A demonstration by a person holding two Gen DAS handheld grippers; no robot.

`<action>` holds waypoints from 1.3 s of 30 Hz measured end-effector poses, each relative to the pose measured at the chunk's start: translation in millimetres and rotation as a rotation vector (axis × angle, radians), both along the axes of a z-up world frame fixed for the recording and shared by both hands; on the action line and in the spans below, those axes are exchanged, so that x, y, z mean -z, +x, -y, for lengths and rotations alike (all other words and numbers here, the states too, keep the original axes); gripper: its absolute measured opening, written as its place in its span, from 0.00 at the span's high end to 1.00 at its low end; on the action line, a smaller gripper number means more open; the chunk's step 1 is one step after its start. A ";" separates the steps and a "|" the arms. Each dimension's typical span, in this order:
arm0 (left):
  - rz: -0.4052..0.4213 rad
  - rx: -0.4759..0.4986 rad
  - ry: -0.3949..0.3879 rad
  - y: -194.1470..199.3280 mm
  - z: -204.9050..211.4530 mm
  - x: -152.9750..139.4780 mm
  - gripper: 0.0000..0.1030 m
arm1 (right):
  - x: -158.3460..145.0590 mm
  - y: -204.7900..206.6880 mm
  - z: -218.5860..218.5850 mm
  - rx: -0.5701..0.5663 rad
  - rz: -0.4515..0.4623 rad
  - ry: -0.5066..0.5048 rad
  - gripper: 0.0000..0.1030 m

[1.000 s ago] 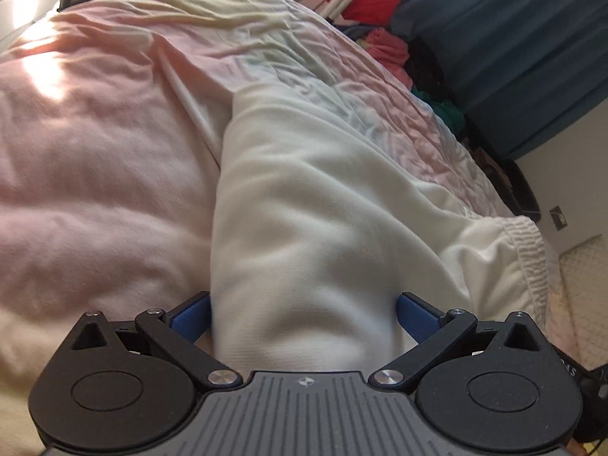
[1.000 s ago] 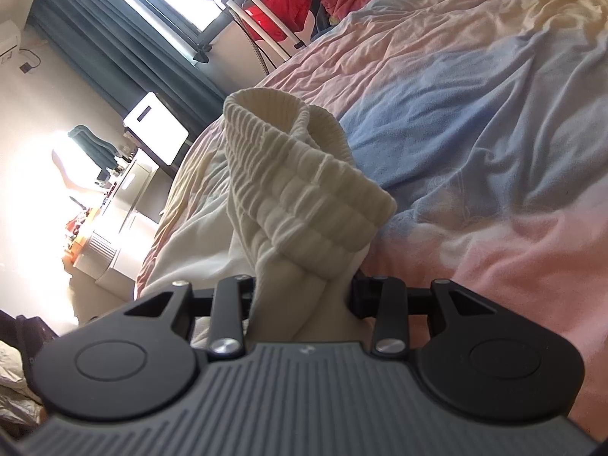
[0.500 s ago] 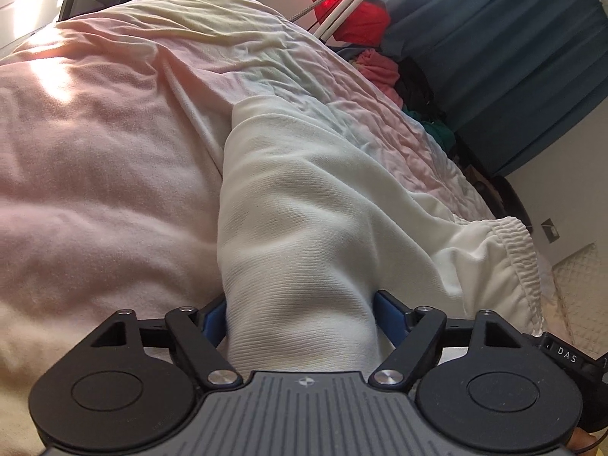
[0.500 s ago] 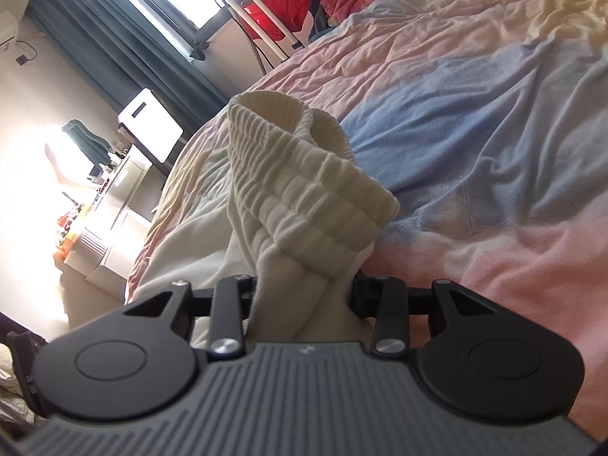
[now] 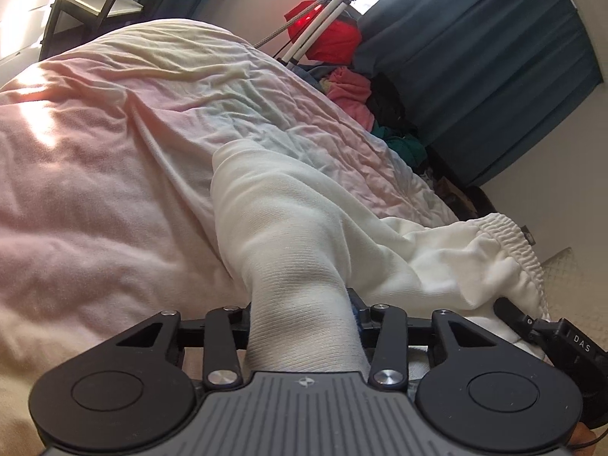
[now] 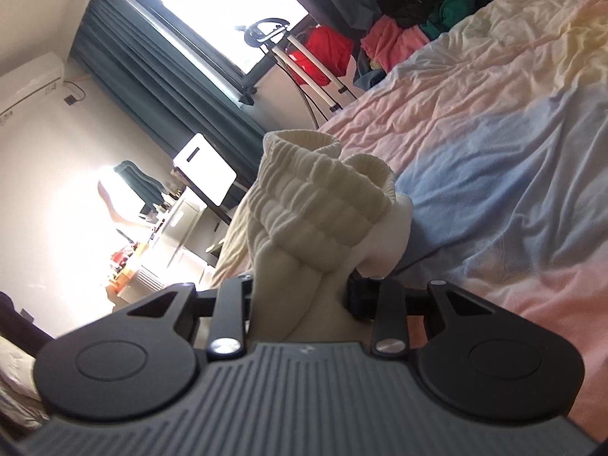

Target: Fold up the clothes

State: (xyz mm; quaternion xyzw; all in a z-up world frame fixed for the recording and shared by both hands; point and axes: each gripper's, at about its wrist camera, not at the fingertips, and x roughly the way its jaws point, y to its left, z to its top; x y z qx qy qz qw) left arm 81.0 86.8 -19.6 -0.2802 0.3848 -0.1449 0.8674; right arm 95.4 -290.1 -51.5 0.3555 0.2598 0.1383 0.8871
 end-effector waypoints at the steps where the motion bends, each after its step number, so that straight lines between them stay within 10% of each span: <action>1: 0.002 0.007 -0.001 0.8 5.3 -7.7 0.59 | -5.4 -1.5 4.6 0.005 0.011 0.006 0.65; 11: 0.111 0.096 0.033 64.7 126.0 -97.4 0.59 | -67.9 6.6 106.6 0.168 0.099 0.093 0.65; 20: 0.109 0.268 -0.031 196.2 312.8 -112.4 0.59 | -92.4 64.2 263.9 0.358 0.049 0.082 0.65; 28: 0.019 0.388 0.012 263.9 434.9 -30.2 0.59 | -28.2 98.7 358.5 0.466 -0.102 0.056 0.65; 39: 0.023 0.568 0.154 230.5 399.5 89.5 0.40 | 113.4 43.8 334.3 0.534 -0.321 0.084 0.59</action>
